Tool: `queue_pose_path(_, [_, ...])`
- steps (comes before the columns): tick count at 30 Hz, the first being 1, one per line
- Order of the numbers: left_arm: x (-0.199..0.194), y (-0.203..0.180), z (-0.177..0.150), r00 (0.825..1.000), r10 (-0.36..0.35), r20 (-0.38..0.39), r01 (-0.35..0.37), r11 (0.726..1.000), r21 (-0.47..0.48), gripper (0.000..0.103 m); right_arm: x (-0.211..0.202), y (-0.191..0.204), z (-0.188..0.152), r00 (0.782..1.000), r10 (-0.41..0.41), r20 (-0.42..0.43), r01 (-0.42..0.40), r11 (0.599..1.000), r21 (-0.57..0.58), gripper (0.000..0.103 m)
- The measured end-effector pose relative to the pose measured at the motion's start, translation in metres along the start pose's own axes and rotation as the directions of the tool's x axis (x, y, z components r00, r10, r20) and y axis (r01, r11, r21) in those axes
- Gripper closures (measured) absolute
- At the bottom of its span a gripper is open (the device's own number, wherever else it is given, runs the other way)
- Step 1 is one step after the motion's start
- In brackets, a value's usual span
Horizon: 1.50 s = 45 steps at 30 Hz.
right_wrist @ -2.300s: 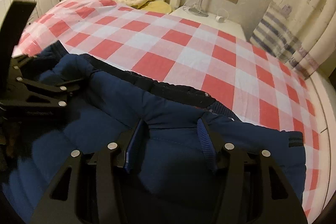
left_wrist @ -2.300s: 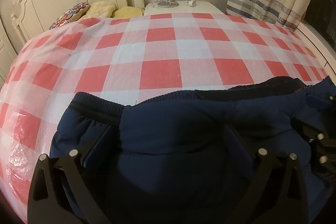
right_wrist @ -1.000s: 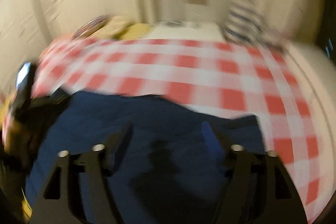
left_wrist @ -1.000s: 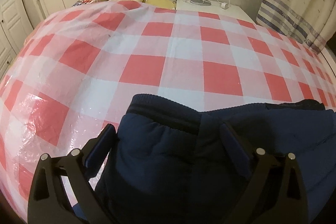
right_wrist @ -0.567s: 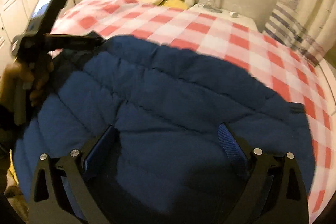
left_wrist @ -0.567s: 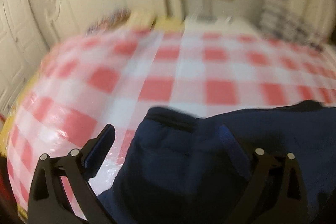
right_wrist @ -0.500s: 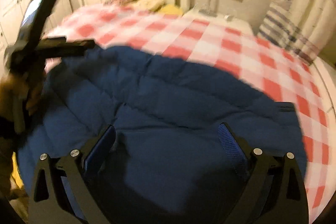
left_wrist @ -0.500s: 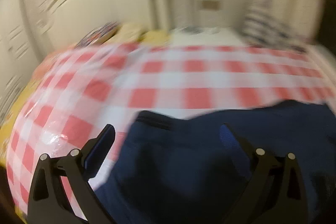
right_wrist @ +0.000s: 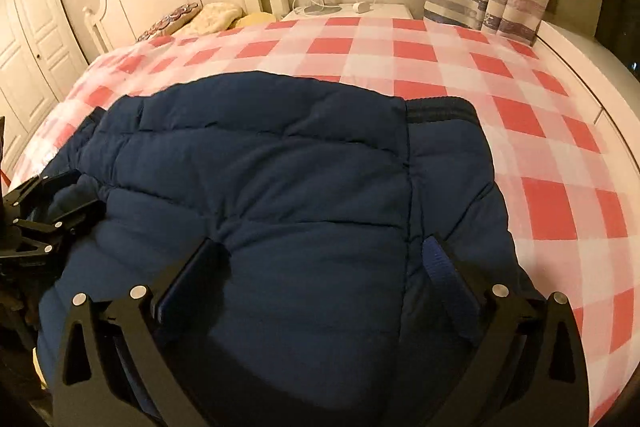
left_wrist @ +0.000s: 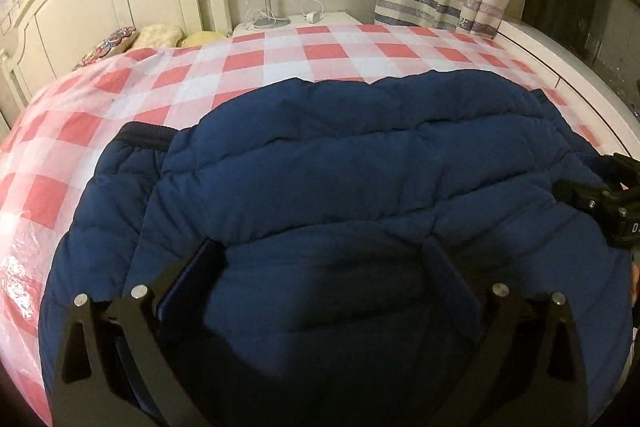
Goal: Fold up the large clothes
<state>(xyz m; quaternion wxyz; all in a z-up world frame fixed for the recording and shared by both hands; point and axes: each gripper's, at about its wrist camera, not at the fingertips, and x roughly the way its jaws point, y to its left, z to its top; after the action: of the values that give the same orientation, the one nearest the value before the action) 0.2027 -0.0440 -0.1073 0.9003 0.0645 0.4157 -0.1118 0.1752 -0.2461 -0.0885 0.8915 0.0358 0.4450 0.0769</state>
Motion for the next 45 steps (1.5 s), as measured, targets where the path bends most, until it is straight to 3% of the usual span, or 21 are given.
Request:
queue_pose_path(6, [-0.006,0.011,0.002,0.999,-0.045,-0.003,0.045,0.998,-0.049,0.003,-0.004,-0.006,0.000,1.000,0.028,0.000,-0.028,0.999,0.028,0.006])
queue_pose_path(8, [-0.022,0.016,0.000,0.999,-0.031,0.024,0.033,0.995,-0.090,0.004,-0.017,0.002,0.000,0.999,-0.036,0.015,0.035,0.999,0.025,0.008])
queue_pose_path(11, [-0.060,0.020,-0.004,0.995,-0.047,0.093,0.058,0.991,-0.120,0.003,-0.051,0.030,-0.002,0.995,-0.004,0.098,0.009,0.999,-0.045,0.008])
queue_pose_path(13, [-0.079,0.012,-0.008,0.992,0.033,0.121,-0.026,0.998,-0.059,0.003,-0.069,0.064,-0.006,0.991,0.018,0.135,0.003,0.988,-0.154,0.008])
queue_pose_path(15, [-0.074,0.004,-0.017,0.987,0.124,0.105,-0.125,0.992,0.004,0.003,-0.070,0.090,-0.012,0.990,0.048,0.129,-0.015,0.970,-0.243,0.007])
queue_pose_path(17, [-0.049,0.002,-0.028,0.988,0.153,0.033,-0.154,0.987,0.039,0.002,-0.049,0.117,-0.023,0.998,0.026,0.060,-0.005,0.945,-0.328,0.007])
queue_pose_path(18, [-0.040,0.005,-0.036,0.990,0.132,0.055,-0.133,0.991,0.030,0.002,-0.030,0.125,-0.032,1.000,-0.013,0.023,0.021,0.934,-0.356,0.006])
queue_pose_path(19, [-0.040,0.007,-0.040,0.987,0.123,0.100,-0.125,0.992,0.015,0.002,-0.025,0.125,-0.034,0.999,-0.008,0.039,0.021,0.937,-0.349,0.005])
queue_pose_path(22, [-0.040,0.005,-0.038,0.987,0.135,0.088,-0.138,0.990,0.034,0.002,-0.023,0.113,-0.032,0.998,0.051,0.020,-0.043,0.953,-0.300,0.005])
queue_pose_path(27, [-0.064,0.025,-0.040,0.994,0.081,0.075,-0.078,0.996,-0.033,0.002,-0.041,0.102,-0.032,0.999,-0.009,0.036,0.019,0.955,-0.295,0.006])
queue_pose_path(30, [-0.087,0.056,-0.045,0.987,0.126,0.099,-0.116,0.988,-0.099,0.002,-0.055,0.068,-0.032,0.997,-0.040,0.060,0.052,0.973,-0.224,0.005])
queue_pose_path(32, [-0.079,0.084,-0.053,0.981,0.189,0.033,-0.183,0.974,-0.133,0.002,-0.055,0.036,-0.035,0.997,-0.065,0.052,0.072,0.986,-0.153,0.005])
queue_pose_path(33, [-0.072,0.093,-0.057,0.984,0.180,-0.001,-0.178,0.973,-0.145,0.002,-0.051,0.020,-0.040,0.998,-0.043,0.035,0.046,0.993,-0.110,0.005])
queue_pose_path(34, [-0.064,0.104,-0.063,0.994,0.104,-0.017,-0.105,0.978,-0.179,0.002,-0.047,0.007,-0.045,0.999,0.004,0.032,-0.001,0.997,-0.071,0.005])
queue_pose_path(35, [-0.062,0.109,-0.067,0.997,0.071,-0.002,-0.070,0.977,-0.201,0.002,-0.045,0.001,-0.048,0.998,0.039,0.042,-0.036,0.998,-0.054,0.005])
queue_pose_path(37, [-0.059,0.108,-0.068,0.996,0.082,0.018,-0.077,0.978,-0.193,0.002,-0.042,0.000,-0.051,0.997,0.060,0.054,-0.057,0.997,-0.046,0.004])
queue_pose_path(40, [-0.057,0.103,-0.066,0.993,0.118,0.020,-0.113,0.979,-0.170,0.002,-0.042,0.003,-0.048,0.998,0.039,0.038,-0.037,0.998,-0.053,0.005])
queue_pose_path(43, [-0.068,0.102,-0.069,0.989,0.144,0.011,-0.139,0.969,-0.205,0.002,-0.056,0.008,-0.049,0.999,0.008,0.048,-0.007,1.000,-0.029,0.005])
queue_pose_path(45, [-0.090,0.092,-0.070,0.983,0.175,0.049,-0.162,0.965,-0.206,0.008,-0.072,0.017,-0.052,0.996,0.029,0.087,-0.024,0.998,-0.055,0.005])
